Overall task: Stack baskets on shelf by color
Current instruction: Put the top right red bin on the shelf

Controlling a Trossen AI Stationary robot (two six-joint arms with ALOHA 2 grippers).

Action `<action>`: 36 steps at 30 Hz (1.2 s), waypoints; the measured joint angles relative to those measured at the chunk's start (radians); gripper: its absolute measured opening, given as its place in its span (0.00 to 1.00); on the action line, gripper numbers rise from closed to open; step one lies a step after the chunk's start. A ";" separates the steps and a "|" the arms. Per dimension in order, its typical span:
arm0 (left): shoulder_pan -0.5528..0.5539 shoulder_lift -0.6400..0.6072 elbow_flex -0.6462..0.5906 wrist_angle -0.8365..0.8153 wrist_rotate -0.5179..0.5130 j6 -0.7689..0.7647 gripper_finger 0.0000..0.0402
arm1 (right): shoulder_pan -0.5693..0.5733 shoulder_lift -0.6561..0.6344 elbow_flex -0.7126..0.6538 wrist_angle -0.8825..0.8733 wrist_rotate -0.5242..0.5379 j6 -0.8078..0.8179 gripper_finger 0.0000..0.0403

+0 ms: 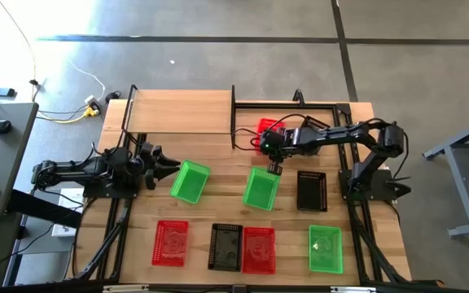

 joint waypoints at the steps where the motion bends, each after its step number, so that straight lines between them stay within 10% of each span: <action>1: 0.000 0.000 0.000 0.000 0.000 0.000 0.34 | 0.000 0.000 0.000 -0.001 -0.001 0.002 0.02; 36: 0.000 0.000 0.000 0.000 0.000 -0.045 0.34 | 0.000 -0.001 0.482 -0.217 0.242 0.008 0.00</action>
